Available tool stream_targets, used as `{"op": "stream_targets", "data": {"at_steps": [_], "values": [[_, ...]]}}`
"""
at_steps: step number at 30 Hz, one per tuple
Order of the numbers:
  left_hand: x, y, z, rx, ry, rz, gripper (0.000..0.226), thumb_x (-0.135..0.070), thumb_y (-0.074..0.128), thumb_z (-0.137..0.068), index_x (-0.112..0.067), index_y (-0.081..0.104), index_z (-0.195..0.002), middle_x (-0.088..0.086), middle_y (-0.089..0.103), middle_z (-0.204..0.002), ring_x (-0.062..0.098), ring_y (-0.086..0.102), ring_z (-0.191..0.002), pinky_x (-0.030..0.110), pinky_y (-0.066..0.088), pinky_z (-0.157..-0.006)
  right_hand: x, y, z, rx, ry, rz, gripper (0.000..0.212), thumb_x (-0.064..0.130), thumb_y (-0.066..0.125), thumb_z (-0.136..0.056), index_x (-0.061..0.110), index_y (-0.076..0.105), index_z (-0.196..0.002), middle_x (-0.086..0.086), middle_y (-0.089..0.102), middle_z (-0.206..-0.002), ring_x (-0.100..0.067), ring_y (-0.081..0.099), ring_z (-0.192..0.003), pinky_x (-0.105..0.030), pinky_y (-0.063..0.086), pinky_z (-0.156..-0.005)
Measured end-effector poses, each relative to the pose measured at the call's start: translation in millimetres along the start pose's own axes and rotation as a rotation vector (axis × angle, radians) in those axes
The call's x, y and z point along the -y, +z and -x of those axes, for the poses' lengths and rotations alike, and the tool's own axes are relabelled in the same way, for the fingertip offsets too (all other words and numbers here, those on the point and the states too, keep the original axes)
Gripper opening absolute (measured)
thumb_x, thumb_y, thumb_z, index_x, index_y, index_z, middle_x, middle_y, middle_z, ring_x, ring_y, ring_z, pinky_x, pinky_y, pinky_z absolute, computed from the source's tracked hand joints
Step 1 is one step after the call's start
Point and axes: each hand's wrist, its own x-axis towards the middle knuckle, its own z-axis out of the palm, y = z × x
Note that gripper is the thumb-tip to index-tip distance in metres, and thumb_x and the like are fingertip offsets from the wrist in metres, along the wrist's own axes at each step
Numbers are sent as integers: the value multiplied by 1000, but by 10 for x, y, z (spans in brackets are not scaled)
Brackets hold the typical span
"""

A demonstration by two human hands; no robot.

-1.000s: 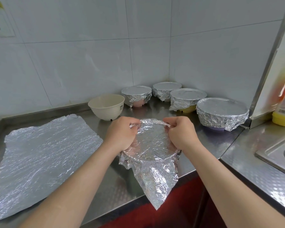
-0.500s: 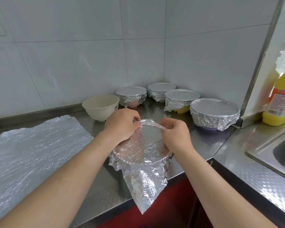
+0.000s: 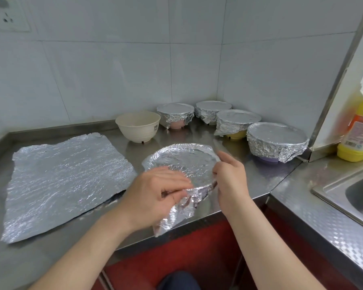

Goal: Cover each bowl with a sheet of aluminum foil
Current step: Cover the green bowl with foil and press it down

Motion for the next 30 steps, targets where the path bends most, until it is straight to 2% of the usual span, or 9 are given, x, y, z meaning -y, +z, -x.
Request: {"op": "stream_targets", "data": {"at_steps": [3,7,10,13,16,20,22,25,30], "values": [[14,-140,46,-30,-101,33,33,-42,54,-80,-32,74,-104,-25,69,-106,-12,59,-105,21,40,-103,-53,-11,132,-38,-56,-34,56,4,50,-90,25,43,-142,8,46,-140,-12,42,-128,-30,34,-98],[-202,-16,-24,-90,-81,-245,38,-57,50,-83,-34,73,-102,-22,69,-106,-2,62,-97,21,53,-81,-86,17,89,-87,-105,-100,50,8,51,-92,27,48,-138,12,47,-141,-8,42,-131,-30,34,-107],[-309,242,-123,-56,34,-402,34,-53,47,-85,-29,70,-92,-17,69,-95,7,65,-86,26,54,-62,-80,68,62,-53,-79,-156,43,6,49,-94,20,52,-134,13,57,-121,-2,54,-107,-16,42,-83],[-274,335,-178,-41,52,-425,25,-44,48,-88,-27,66,-88,-14,67,-85,10,63,-77,30,51,-56,-147,96,15,-14,-42,-189,39,6,49,-93,23,56,-127,11,60,-107,-2,59,-89,-18,46,-71],[-233,370,-183,-77,98,-399,21,-36,50,-91,-24,68,-87,-12,68,-84,11,64,-75,31,52,-58,-181,115,-27,-24,-36,-194,47,3,48,-84,20,59,-127,-4,61,-112,-11,58,-86,-25,48,-73],[-160,339,-198,-67,140,-327,24,-30,51,-95,-19,70,-85,-11,69,-84,12,65,-77,32,53,-63,-209,136,-38,-10,-40,-200,62,10,45,-69,17,57,-130,-11,62,-126,-25,62,-112,-40,52,-95],[-154,261,-176,-70,136,-290,22,-29,54,-93,-19,71,-85,-12,70,-86,9,66,-79,30,54,-65,-197,120,-3,-7,-74,-167,54,8,48,-76,15,58,-129,-10,63,-125,-25,63,-109,-38,51,-90],[-114,65,-107,-102,35,-200,20,-34,57,-84,-25,75,-84,-19,71,-92,-3,66,-88,26,55,-72,-136,-19,-12,-51,-143,-56,41,9,53,-89,22,56,-128,4,56,-130,-14,53,-119,-35,43,-103],[113,-220,27,-133,-219,-144,33,-49,48,-71,-36,77,-82,-28,68,-103,-11,61,-98,21,50,-90,-46,-326,-202,68,-202,111,49,13,52,-92,29,49,-139,17,47,-135,-3,41,-127,-23,31,-97]]}}
